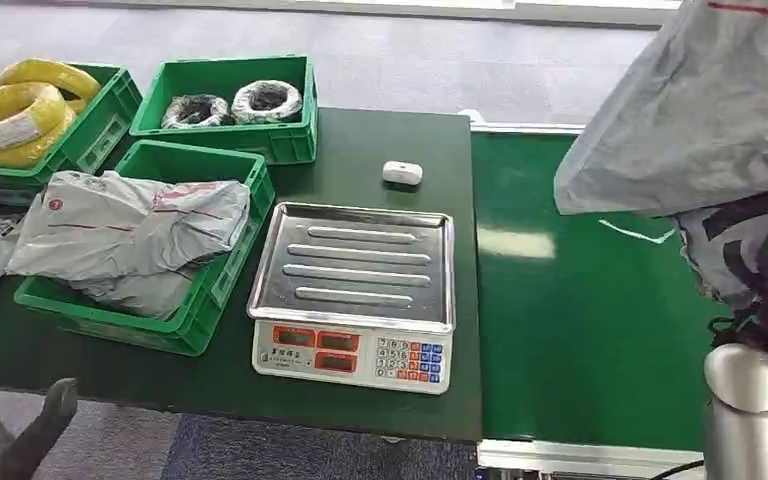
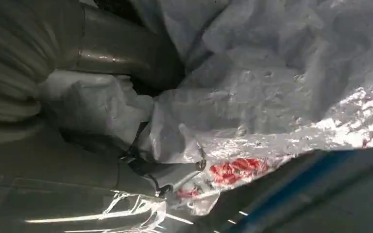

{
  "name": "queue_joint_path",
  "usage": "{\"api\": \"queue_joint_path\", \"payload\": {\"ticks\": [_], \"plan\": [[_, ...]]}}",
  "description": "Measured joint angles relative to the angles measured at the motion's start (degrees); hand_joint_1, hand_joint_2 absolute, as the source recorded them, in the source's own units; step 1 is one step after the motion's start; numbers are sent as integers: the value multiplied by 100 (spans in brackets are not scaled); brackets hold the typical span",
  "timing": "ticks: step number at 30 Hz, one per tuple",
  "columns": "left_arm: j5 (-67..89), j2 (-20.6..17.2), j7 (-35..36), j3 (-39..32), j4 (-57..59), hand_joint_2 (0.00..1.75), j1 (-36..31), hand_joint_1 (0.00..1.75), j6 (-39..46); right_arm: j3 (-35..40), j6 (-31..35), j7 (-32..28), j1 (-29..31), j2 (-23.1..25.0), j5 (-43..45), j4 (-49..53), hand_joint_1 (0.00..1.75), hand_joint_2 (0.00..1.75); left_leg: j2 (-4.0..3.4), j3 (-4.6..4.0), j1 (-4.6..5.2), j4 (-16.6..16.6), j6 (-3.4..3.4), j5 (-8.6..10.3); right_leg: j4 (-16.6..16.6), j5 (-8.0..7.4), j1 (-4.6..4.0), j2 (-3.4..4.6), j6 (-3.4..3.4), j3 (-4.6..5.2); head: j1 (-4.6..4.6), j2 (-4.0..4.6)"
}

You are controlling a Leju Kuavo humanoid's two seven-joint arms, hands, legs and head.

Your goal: Moved the parcel from conveyor to table for the left to box.

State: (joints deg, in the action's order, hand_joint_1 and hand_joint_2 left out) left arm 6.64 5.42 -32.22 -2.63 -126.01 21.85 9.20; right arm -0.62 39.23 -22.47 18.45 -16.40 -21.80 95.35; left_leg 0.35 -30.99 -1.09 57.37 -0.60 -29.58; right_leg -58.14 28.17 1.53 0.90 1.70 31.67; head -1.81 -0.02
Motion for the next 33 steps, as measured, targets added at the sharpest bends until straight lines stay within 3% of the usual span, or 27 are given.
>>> {"api": "queue_joint_path", "payload": {"ticks": [3, 7, 9, 13, 20, 29, 30, 33], "plan": [[-92, -218, -24, 217, 189, 175, -310, 0, 79, 401, -381, 263, 300, 241, 2, 180, 175, 175, 7, -2, -2, 0, -7, 19, -4, -5, -2, -4, -4, -8, 2, 0], [-177, -419, -48, 294, 361, 175, -701, 0, -83, 1223, -2743, 1457, 1046, 497, 603, -63, 175, 175, -7, 8, -3, 0, -13, 32, -7, -26, -3, 9, -13, 4, 2, 0], [-177, -487, 33, 318, 446, 175, -931, 0, -166, 1562, -3459, 2110, 1391, 720, 698, -523, 175, 175, 9, 4, -4, 3, -10, 49, -7, -32, -4, -2, -9, 7, 2, 0], [-203, -552, 118, 346, 556, 175, -1124, 0, -236, 1891, -3625, 2253, 1736, 1006, 737, -1183, 175, 175, 40, -23, -4, 4, -13, 59, -9, -33, -4, -33, -9, 19, 4, 0], [-350, -697, 413, 420, 820, 175, -1528, 0, -354, 2334, -4914, 2839, 2249, 1570, 976, -2889, 175, 175, 32, -29, -5, 4, -15, 58, -9, -34, -6, -28, -10, 29, 2, 0], [-317, -758, 553, 468, 986, 175, -1681, 0, -319, 2885, -5450, 3113, 2424, 1992, 683, -4406, 175, 175, 34, -37, -5, 4, -16, 59, -11, -34, -5, -30, -10, 36, 6, 0], [-271, -758, 564, 484, 999, 175, -1690, 0, -321, 2949, -5551, 3073, 2447, 2029, 659, -4590, 0, 175, 33, -37, -5, 4, -16, 59, -10, -34, -5, -30, -10, 37, 4, 0], [-124, -756, 634, 527, 1067, 175, -1730, 0, -378, 3155, -5853, 2887, 2532, 2103, 484, -5208, 0, 175, 35, -37, -5, 5, -16, 60, -9, -34, -5, -30, -10, 37, 4, 0]]}}
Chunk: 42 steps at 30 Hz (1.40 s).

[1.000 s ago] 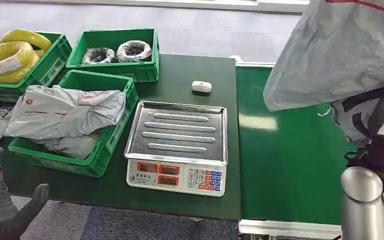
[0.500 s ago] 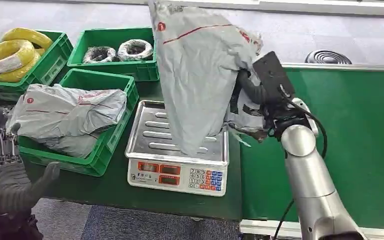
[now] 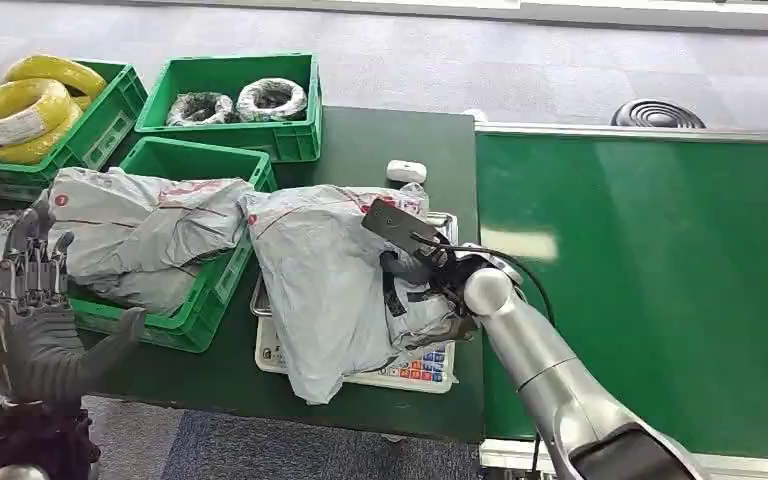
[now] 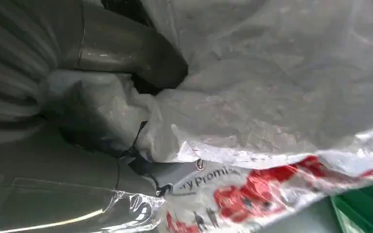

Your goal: Moved the parcel from conveyor to table for the left to box.

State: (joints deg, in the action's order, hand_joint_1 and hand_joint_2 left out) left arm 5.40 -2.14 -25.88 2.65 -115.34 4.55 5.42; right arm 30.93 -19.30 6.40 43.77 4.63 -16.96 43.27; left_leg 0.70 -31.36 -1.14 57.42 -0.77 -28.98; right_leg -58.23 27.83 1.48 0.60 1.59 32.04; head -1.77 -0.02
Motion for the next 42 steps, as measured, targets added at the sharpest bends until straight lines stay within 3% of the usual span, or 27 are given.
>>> {"api": "queue_joint_path", "payload": {"ticks": [4, 7, 9, 14, 17, 22, 28, 42], "plan": [[451, 0, 309, 42, 17, 175, 1, 0, -94, 89, 390, -96, 38, -7, -282, -223, 0, 175, -3, 5, 0, 0, 0, 0, 0, 0, 0, 1, 0, 2, 0, 0], [1036, -4, 818, 120, 90, 175, -9, 0, -245, -16, 1059, -503, -111, -37, -264, -25, 0, 175, -1, 2, 0, 1, 0, 0, 0, 0, 0, 1, 0, 2, 4, 0], [1134, -4, 918, 166, 173, 175, -49, 0, -293, -101, 1169, -678, -205, -57, -200, 182, 0, 175, -7, 3, 0, 1, 0, 0, 0, -2, 0, 6, -1, 4, 0, 0], [1552, -44, 1250, 469, 740, 175, -471, 0, -468, -494, 1231, -2058, -802, -107, 648, 1184, 0, 175, 4, -4, 0, 3, 0, 0, 0, -2, 0, -2, 0, 8, 0, 0], [1883, -85, 1488, 819, 1221, 175, -852, 0, -428, -616, 1619, -2526, -1169, -175, 955, 2099, 0, 175, 3, -5, 0, 3, 0, 0, 0, -2, 0, -1, 0, 9, 4, 0], [2039, -107, 1663, 1309, 1703, 175, -1277, 0, -361, -678, 1788, -2544, -1508, -317, 1152, 3188, 0, 175, -10, -4, 1, 3, 0, 0, 0, -4, 1, 11, -1, 12, 2, 0], [2100, -153, 1801, 1549, 1877, 175, -1437, 0, -358, -695, 1893, -2671, -1643, -413, 1231, 3676, 0, 175, -8, -5, 0, 2, 0, 0, 0, -4, 0, 11, -1, 15, 0, 0], [2107, -166, 1829, 1676, 2020, 175, -1556, 0, -358, -715, 1904, -2688, -1727, -512, 1248, 3981, 0, 175, -8, -6, 0, 2, 0, 0, 0, -4, 0, 11, -1, 15, 0, 0]]}}
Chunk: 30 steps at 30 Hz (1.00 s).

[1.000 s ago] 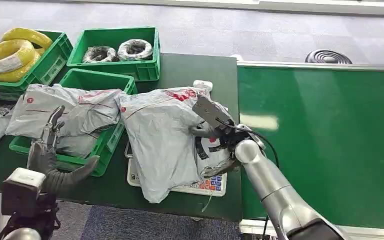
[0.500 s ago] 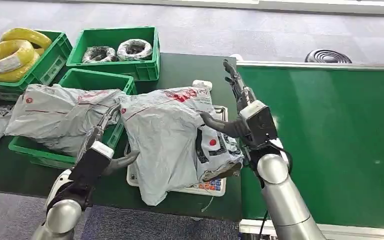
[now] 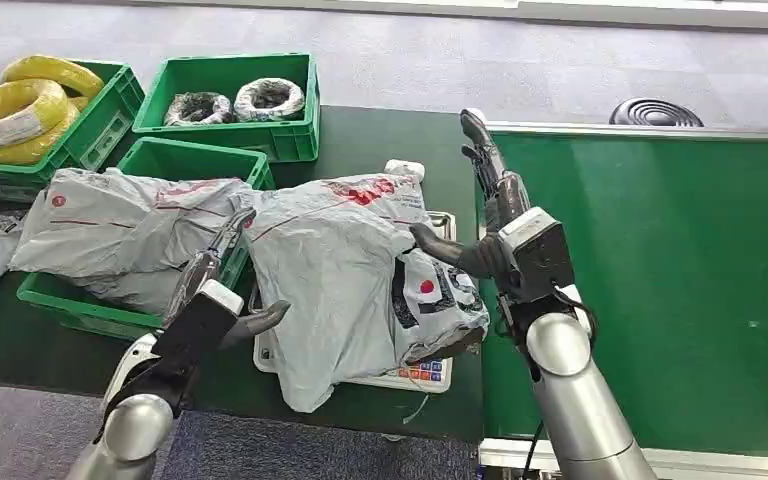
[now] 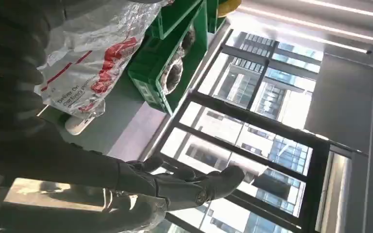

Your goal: Moved the parcel from conveyor to table for the left to box.

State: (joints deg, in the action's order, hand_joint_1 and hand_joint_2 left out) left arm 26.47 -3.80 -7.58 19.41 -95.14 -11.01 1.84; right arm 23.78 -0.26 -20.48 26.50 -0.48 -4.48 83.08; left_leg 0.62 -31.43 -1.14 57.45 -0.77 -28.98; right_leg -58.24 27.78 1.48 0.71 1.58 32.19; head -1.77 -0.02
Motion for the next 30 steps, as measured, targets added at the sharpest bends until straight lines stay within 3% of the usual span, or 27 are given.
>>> {"api": "queue_joint_path", "payload": {"ticks": [5, 7, 13, 14, 15, 18, 22, 30], "plan": [[118, -4, 101, 44, 48, 175, -78, 0, -112, -22, 142, -129, -46, -31, 112, 46, 0, 175, 2, 3, 0, 5, 0, 1, 2, 0, 0, -3, 0, 10, -2, 0], [351, 11, 347, 241, 253, 175, -332, 0, -194, -157, 392, -221, -267, -174, 265, 442, 0, 175, 36, -4, 0, 5, 1, 2, 3, 2, 0, -36, 1, -1, 0, 0], [724, 194, 918, 854, 1039, 175, -1078, 0, -360, -758, 1152, -428, -1157, -442, 140, 1650, 0, 175, 26, -9, 8, 6, 3, -1, 7, -1, 9, -29, 4, 1, -2, 0], [728, 236, 998, 936, 1172, 175, -1169, 152, -437, -854, 1205, -439, -1287, -450, 129, 1819, 0, 175, 25, -9, 8, 7, 3, -2, 8, -1, 9, -28, 4, 2, -2, 0], [736, 311, 1103, 1035, 1360, 175, -1264, 171, -531, -936, 1255, -450, -1420, -461, 118, 1950, 0, 175, 26, -9, 8, 7, 3, -2, 8, -1, 9, -29, 4, 3, -2, 0], [969, 599, 1433, 1364, 2157, 175, -1577, 171, -726, -1095, 1303, -446, -1687, -507, 179, 2129, 0, 175, 26, -10, 7, 5, 3, -2, 9, -1, 8, -28, 4, 1, -2, 0], [957, 1100, 1355, 1720, 3295, 175, -1874, 171, -579, -1091, 1300, -470, -1826, -505, 201, 2129, 0, 175, 21, -8, 7, 5, 3, -1, 8, -4, 8, -25, 6, -3, -2, 0], [911, 1320, 1449, 1895, 4087, 175, -2191, 169, -520, -1069, 1237, -402, -1897, -500, 251, 2129, 0, 175, 22, -8, 6, 3, 3, -1, 5, -4, 7, -26, 6, -9, 0, 0]]}}
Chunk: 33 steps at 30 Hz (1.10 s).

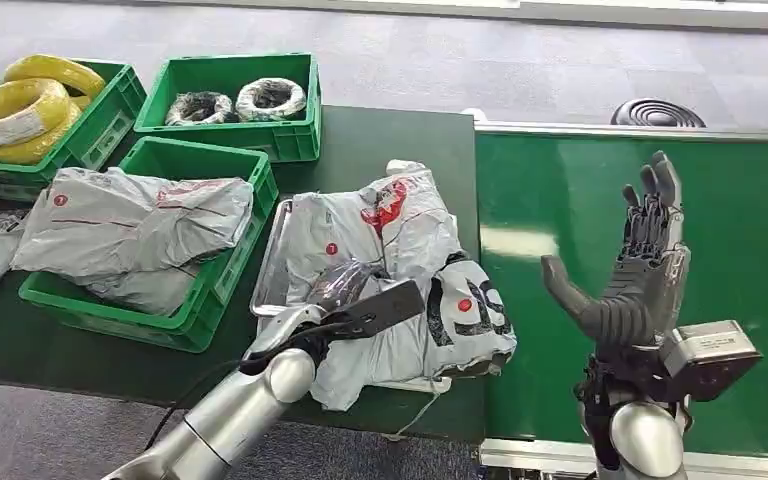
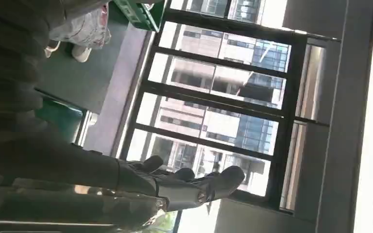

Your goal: Moved the parcel from conveyor to table for the left to box.

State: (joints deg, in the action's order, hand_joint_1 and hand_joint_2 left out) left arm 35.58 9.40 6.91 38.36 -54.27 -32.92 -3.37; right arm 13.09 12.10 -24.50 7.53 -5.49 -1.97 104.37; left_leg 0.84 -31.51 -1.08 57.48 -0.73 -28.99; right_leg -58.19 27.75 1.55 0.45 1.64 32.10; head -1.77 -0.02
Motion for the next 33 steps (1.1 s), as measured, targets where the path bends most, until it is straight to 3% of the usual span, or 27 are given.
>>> {"api": "queue_joint_path", "payload": {"ticks": [18, 23, 26, 29, 33], "plan": [[147, -153, -168, -243, 85, 175, -22, 175, 198, 109, -35, 131, -75, 278, -164, -39, 0, 175, -16, 35, -2, -2, -1, 0, -1, -1, -2, 15, -1, -23, 0, 0], [65, -445, -304, -821, -1787, 175, 253, 175, 779, -50, 186, -39, -514, 230, -186, 96, 0, 175, -11, 0, -6, -1, -2, 3, -6, -1, -7, 14, -2, 7, -2, 0], [398, -597, -510, -1218, -2939, 175, 238, 175, 1577, -149, 269, -136, -811, 212, -206, 236, 0, 175, -17, -10, -6, -1, -2, 2, -7, 0, -7, 18, -2, 19, -2, 0], [680, -886, -394, -1708, -3869, 175, -164, 175, 1991, -232, 370, -177, -1036, 179, -188, 321, 0, 175, -17, -14, -6, -2, -3, 1, -6, 1, -7, 18, -3, 25, -7, 0], [769, -1273, -368, -2259, -4166, 175, -565, 175, 2430, -284, 453, -173, -1087, 122, -118, 348, 0, 175, -20, -8, -6, -3, -3, 2, -6, 1, -7, 18, -3, 18, 0, 0]]}}
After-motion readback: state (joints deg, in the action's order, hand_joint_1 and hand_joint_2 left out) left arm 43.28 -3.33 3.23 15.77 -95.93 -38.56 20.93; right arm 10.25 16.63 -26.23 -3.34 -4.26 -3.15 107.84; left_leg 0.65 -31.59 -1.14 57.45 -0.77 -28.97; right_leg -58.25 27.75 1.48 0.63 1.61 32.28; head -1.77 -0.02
